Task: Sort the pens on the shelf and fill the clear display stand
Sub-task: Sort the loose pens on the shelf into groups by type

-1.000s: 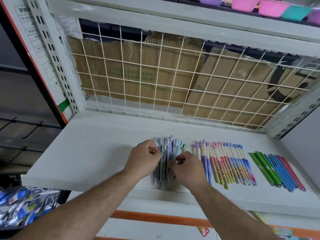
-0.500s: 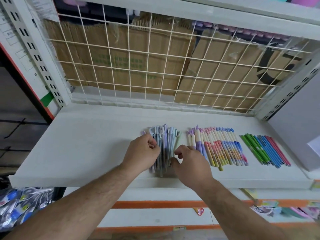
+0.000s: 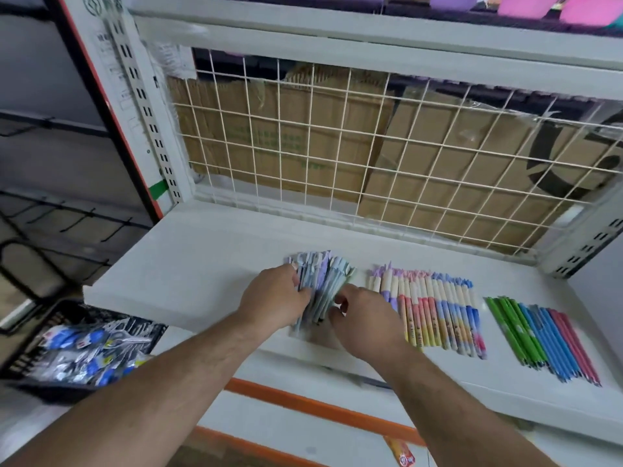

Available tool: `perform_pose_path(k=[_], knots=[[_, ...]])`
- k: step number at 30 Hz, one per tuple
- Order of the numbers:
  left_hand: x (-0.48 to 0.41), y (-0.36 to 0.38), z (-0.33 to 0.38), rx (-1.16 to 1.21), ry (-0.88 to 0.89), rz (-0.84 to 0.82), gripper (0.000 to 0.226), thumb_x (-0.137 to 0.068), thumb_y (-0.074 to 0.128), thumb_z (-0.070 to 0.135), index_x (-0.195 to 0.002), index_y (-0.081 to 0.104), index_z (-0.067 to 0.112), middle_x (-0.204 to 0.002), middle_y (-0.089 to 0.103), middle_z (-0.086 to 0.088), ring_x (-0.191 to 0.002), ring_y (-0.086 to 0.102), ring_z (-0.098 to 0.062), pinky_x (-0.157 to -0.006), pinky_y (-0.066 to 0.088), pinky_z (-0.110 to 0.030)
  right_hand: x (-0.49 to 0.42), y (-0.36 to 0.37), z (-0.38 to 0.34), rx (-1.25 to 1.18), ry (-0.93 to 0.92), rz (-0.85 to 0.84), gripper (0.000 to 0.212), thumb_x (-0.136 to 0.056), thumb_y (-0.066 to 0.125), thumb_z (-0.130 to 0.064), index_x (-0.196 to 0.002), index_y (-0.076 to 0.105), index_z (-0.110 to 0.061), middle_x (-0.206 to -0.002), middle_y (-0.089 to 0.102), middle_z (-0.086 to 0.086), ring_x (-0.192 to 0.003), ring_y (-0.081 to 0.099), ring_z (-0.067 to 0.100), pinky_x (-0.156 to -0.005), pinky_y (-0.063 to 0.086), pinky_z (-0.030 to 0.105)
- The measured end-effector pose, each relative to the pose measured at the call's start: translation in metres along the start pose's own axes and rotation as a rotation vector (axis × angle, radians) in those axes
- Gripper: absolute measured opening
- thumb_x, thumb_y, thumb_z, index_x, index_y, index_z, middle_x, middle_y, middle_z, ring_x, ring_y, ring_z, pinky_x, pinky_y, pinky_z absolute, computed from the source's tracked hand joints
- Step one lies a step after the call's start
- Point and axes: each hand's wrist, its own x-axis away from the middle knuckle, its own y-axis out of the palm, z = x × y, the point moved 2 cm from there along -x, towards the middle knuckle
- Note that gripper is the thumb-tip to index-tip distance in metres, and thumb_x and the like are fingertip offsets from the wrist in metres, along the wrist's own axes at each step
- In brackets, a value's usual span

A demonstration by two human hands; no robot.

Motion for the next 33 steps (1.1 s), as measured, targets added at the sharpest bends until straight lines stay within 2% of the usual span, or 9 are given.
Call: perform_pose_path(k=[2, 6, 9, 13, 15, 17, 20, 30, 33], knots=[[-0.001, 0.000, 0.007, 0.002, -0.048, -0.022, 0.025, -0.086, 0.063, 0.042, -0.083, 0.060, 0.018, -0.075, 0.065, 0.003, -0.075, 0.063, -0.019, -0.065, 0.049, -0.031, -0.005, -0.003, 0.000, -0.055, 0.002, -0.023, 0.022, -0.090, 0.056, -0.033, -0.108, 0.062, -0.023, -0.106, 0.069, 0.000, -0.107, 0.062, 0.024, -0.108, 0.040, 0.039], [-0.005, 0.007, 0.017, 0.056, -0.108, -0.022, 0.034, -0.083, 0.072, 0.043, -0.069, 0.052, 0.020, -0.064, 0.054, 0.005, -0.063, 0.055, -0.016, -0.050, 0.033, -0.028, -0.012, -0.001, 0.002, -0.079, 0.002, -0.020, 0.022, -0.095, 0.052, -0.022, -0.114, 0.063, -0.019, -0.109, 0.070, 0.002, -0.109, 0.061, 0.023, -0.069, 0.032, 0.024], [-0.008, 0.012, 0.022, 0.056, -0.131, -0.035, 0.035, -0.080, 0.074, 0.045, -0.067, 0.055, 0.018, -0.057, 0.047, 0.008, -0.057, 0.049, -0.016, -0.045, 0.029, -0.026, -0.013, -0.002, 0.007, -0.102, 0.020, -0.030, 0.022, -0.095, 0.051, -0.022, -0.113, 0.064, -0.020, -0.109, 0.069, 0.001, -0.098, 0.056, 0.021, -0.056, 0.014, 0.005], [-0.016, 0.022, 0.021, 0.015, -0.173, -0.088, 0.030, -0.077, 0.071, 0.047, -0.071, 0.061, 0.018, -0.069, 0.064, 0.001, -0.059, 0.057, -0.017, -0.052, 0.048, -0.027, -0.016, -0.002, 0.011, -0.157, 0.041, -0.051, 0.019, -0.093, 0.051, -0.022, -0.107, 0.064, -0.022, -0.098, 0.071, 0.003, -0.088, 0.054, 0.020, -0.069, 0.020, 0.027], [-0.019, 0.025, 0.020, 0.015, -0.206, -0.119, 0.027, -0.074, 0.069, 0.042, -0.083, 0.067, 0.017, -0.082, 0.070, -0.003, -0.067, 0.063, -0.019, -0.058, 0.053, -0.027, -0.019, 0.000, 0.013, -0.192, 0.052, -0.072, 0.017, -0.092, 0.052, -0.023, -0.104, 0.064, -0.022, -0.089, 0.071, 0.003, -0.090, 0.064, 0.022, -0.074, 0.024, 0.022], [-0.022, 0.026, 0.019, 0.038, -0.236, -0.154, 0.022, -0.075, 0.068, 0.035, -0.082, 0.067, 0.015, -0.080, 0.069, -0.004, -0.067, 0.066, -0.020, -0.050, 0.047, -0.022, -0.020, 0.000, 0.012, -0.218, 0.052, -0.106, 0.015, -0.093, 0.053, -0.023, -0.103, 0.064, -0.020, -0.087, 0.070, 0.004, -0.082, 0.066, 0.024, -0.065, 0.029, 0.007], [-0.024, 0.026, 0.018, 0.044, -0.254, -0.181, 0.015, -0.077, 0.064, 0.027, -0.077, 0.063, 0.011, -0.074, 0.068, -0.007, -0.058, 0.065, -0.019, -0.042, 0.042, -0.021, -0.022, 0.000, 0.006, -0.199, 0.007, -0.133, 0.016, -0.095, 0.052, -0.020, -0.103, 0.064, -0.012, -0.089, 0.065, 0.006, -0.080, 0.060, 0.027, -0.080, 0.047, 0.033], [-0.029, 0.027, 0.015, -0.006, -0.209, -0.180, 0.017, -0.081, 0.063, 0.028, -0.084, 0.060, 0.011, -0.076, 0.062, -0.003, -0.062, 0.059, -0.018, -0.046, 0.038, -0.024, -0.031, 0.015, 0.004, -0.348, 0.020, -0.101, 0.031, -0.092, 0.052, -0.010, -0.119, 0.068, -0.015, -0.110, 0.069, 0.006, -0.094, 0.068, 0.026, -0.060, 0.050, 0.025], [-0.029, 0.026, 0.012, 0.005, -0.202, -0.189, 0.018, -0.083, 0.062, 0.028, -0.082, 0.056, 0.011, -0.075, 0.060, -0.004, -0.062, 0.057, -0.018, -0.045, 0.034, -0.024, -0.032, 0.018, 0.001, -0.428, 0.043, -0.097, 0.034, -0.092, 0.051, -0.006, -0.116, 0.071, -0.017, -0.106, 0.074, 0.006, -0.095, 0.069, 0.023, -0.070, 0.055, 0.028]])
